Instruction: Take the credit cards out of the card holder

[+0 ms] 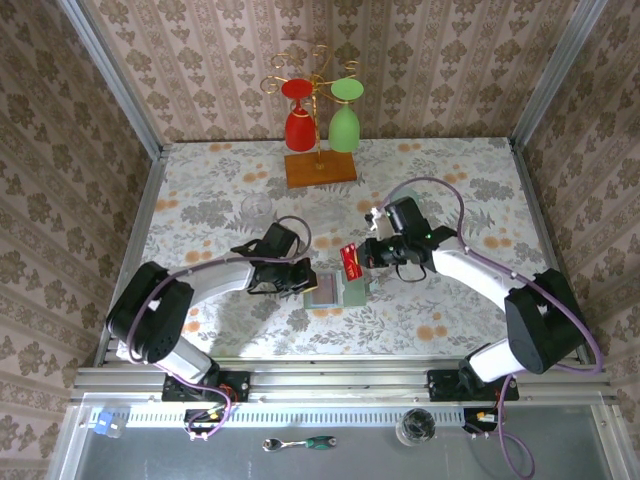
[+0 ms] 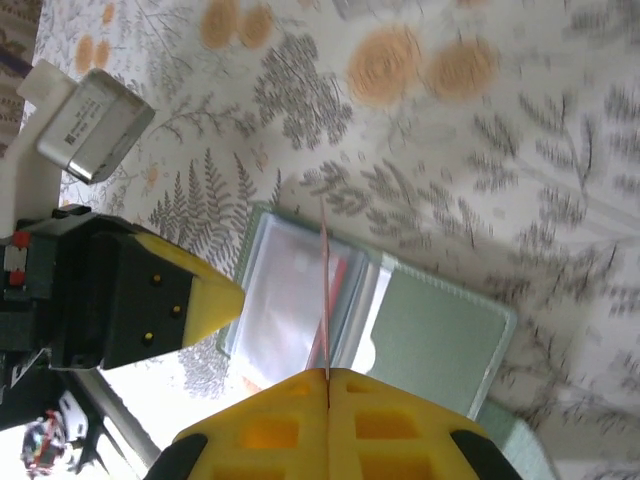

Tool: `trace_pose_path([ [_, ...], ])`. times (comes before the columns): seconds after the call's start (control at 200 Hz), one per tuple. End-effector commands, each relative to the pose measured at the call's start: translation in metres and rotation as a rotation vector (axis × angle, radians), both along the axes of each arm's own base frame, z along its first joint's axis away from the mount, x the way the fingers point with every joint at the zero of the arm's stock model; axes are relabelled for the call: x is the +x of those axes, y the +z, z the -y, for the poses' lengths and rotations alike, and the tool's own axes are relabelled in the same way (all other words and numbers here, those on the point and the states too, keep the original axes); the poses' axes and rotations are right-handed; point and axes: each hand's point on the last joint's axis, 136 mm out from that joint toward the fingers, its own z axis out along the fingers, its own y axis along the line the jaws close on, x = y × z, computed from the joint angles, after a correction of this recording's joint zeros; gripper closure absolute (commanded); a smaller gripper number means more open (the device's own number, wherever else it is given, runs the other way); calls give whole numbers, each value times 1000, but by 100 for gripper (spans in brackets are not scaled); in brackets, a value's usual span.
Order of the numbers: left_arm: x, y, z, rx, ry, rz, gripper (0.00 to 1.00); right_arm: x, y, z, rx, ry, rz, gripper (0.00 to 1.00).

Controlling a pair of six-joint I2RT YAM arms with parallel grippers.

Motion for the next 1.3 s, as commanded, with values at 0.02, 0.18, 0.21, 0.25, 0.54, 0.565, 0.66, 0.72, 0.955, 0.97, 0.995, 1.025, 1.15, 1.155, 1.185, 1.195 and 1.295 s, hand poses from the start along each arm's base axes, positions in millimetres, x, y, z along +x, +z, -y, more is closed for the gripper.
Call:
trace_pose_path([
  [0.02, 1, 7, -13, 16, 34, 24, 93, 14, -2, 7, -169, 169, 140, 98],
  [0.18, 0, 13, -30, 15, 80, 47, 93, 37, 10, 1, -283, 353, 272, 98],
  [0.21, 0, 14, -34, 17, 90, 51, 93, 41, 13, -1, -300, 395, 302, 100],
  [0.25, 0, 16, -39, 17, 104, 57, 93, 47, 17, -4, -319, 442, 338, 100],
  [0.54, -1, 24, -67, 27, 155, 77, 93, 74, 26, -16, -487, 768, 512, 100],
  [0.565, -2, 24, -69, 29, 159, 77, 93, 77, 25, -18, -492, 787, 518, 100],
  [0.66, -5, 22, -77, 34, 172, 74, 93, 88, 30, -26, -507, 851, 555, 100],
  [0.72, -8, 21, -81, 36, 180, 72, 93, 95, 32, -30, -515, 884, 572, 100],
  [0.955, -6, 20, -100, 37, 237, 72, 93, 116, 27, -43, -523, 979, 564, 100],
  [0.97, -6, 20, -101, 38, 239, 73, 93, 117, 25, -45, -523, 984, 562, 100],
  [0.995, -6, 20, -102, 38, 242, 75, 93, 120, 25, -46, -522, 989, 562, 100],
  [1.025, -5, 20, -103, 40, 245, 75, 93, 122, 24, -48, -521, 995, 561, 100],
  [1.15, -5, 19, -106, 40, 248, 73, 93, 132, 20, -53, -523, 1015, 561, 100],
  [1.155, -5, 19, -106, 41, 248, 72, 93, 132, 20, -53, -523, 1015, 562, 100],
  [1.185, -6, 19, -106, 41, 249, 71, 93, 134, 18, -54, -525, 1016, 563, 100],
  [1.195, -6, 18, -107, 42, 250, 71, 93, 135, 18, -54, -523, 1019, 562, 100],
  [1.295, -6, 17, -108, 43, 252, 68, 93, 140, 16, -59, -517, 1035, 564, 100],
])
